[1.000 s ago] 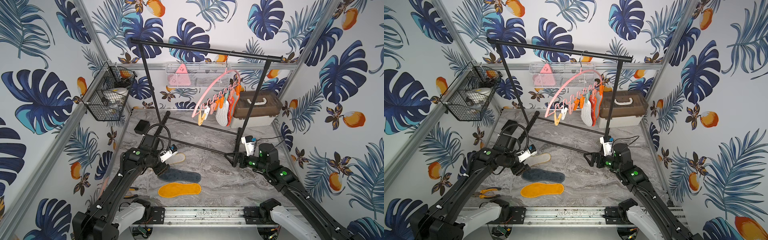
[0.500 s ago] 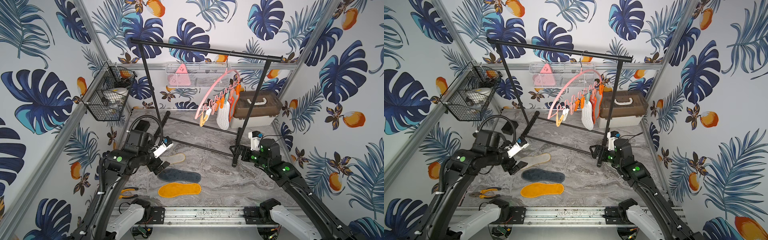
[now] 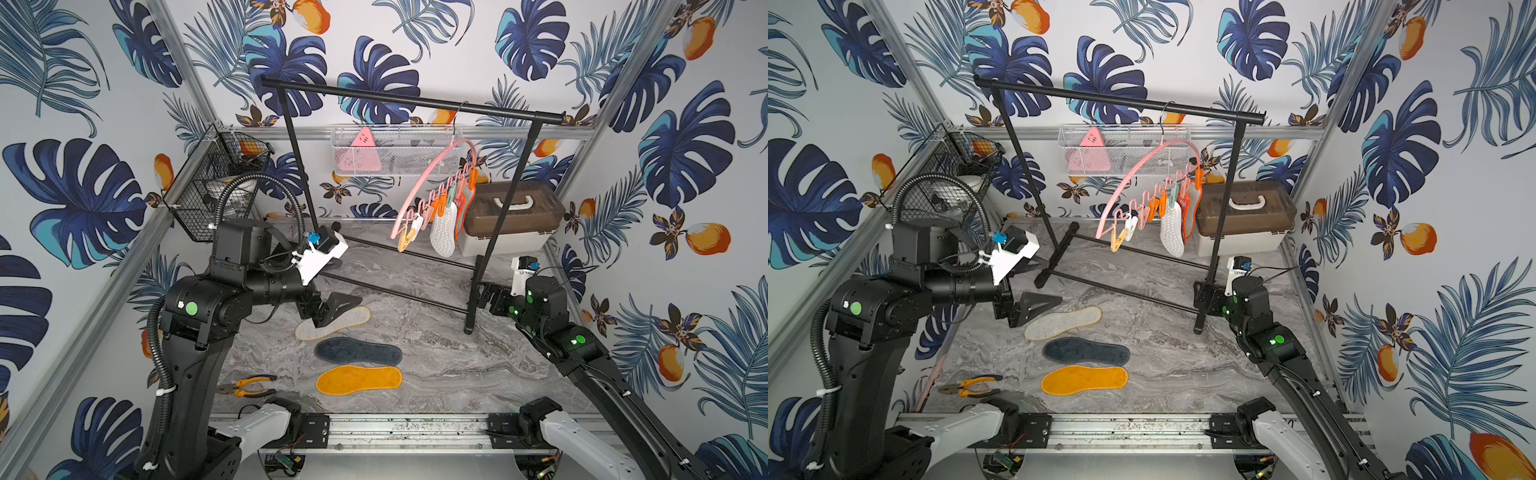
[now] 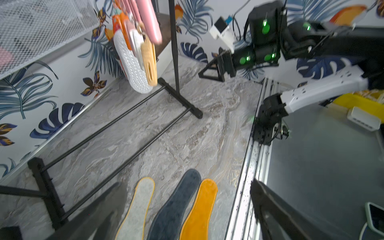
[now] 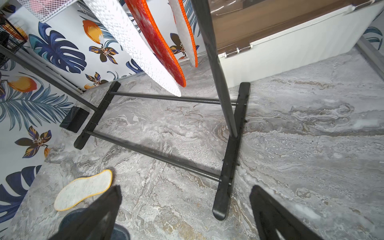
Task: Take the shoe insoles off the hanger
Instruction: Remove the insole from the hanger.
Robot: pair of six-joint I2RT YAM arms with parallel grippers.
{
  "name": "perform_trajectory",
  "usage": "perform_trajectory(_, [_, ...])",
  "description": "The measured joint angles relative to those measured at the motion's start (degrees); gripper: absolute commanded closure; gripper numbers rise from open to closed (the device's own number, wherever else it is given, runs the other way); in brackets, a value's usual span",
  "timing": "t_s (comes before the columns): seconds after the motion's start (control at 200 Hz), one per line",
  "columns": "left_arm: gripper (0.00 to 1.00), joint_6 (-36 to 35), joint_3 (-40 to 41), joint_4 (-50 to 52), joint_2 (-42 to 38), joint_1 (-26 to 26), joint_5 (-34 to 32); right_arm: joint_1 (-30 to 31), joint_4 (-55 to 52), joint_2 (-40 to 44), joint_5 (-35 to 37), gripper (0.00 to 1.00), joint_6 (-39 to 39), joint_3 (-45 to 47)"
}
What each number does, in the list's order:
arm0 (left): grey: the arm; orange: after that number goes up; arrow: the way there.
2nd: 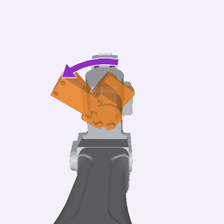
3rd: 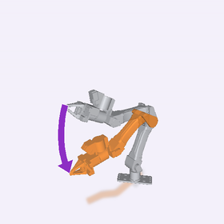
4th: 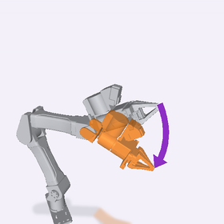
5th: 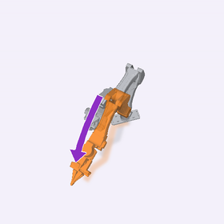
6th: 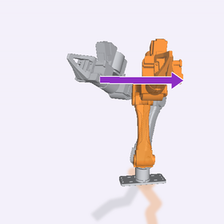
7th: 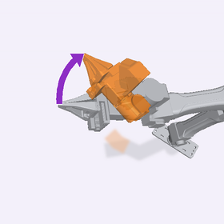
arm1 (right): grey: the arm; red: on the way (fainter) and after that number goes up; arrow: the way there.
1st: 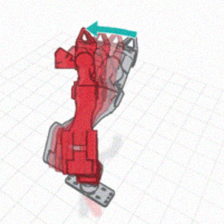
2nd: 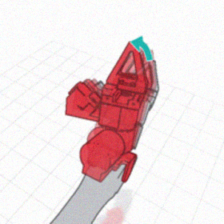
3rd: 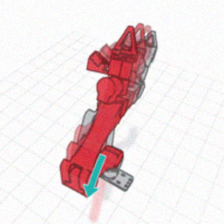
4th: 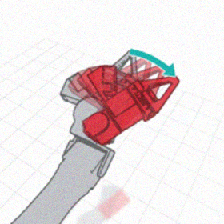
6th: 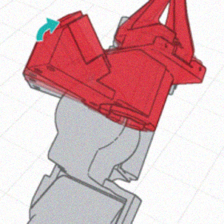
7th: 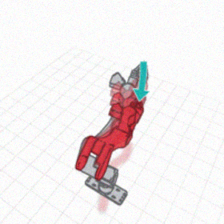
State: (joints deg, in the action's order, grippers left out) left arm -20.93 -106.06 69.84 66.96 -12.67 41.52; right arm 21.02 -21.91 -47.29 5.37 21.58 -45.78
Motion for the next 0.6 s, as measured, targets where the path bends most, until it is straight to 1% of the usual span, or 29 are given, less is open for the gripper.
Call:
perform_trajectory(0.245, [0.02, 14.5, -3.5, -11.3, 5.8, -0.4, 3.0, 0.0, -0.2, -1.8, 1.8, 0.00, -0.1, -2.6])
perform_trajectory(0.375, [0.02, 21.3, -4.2, -17.6, 8.9, -1.6, 3.5, 0.0, 0.0, -2.4, 2.4, 0.00, -1.8, -3.5])
perform_trajectory(0.5, [0.01, 24.0, -6.2, -20.2, 11.1, -3.6, 3.6, -0.2, 2.6, -4.6, 4.2, 0.00, -5.6, -3.3])
perform_trajectory(0.6, [0.01, 24.1, -8.2, -20.7, 11.8, -3.8, 3.3, -1.2, 7.5, -7.0, 2.8, 0.00, -10.3, -2.2])
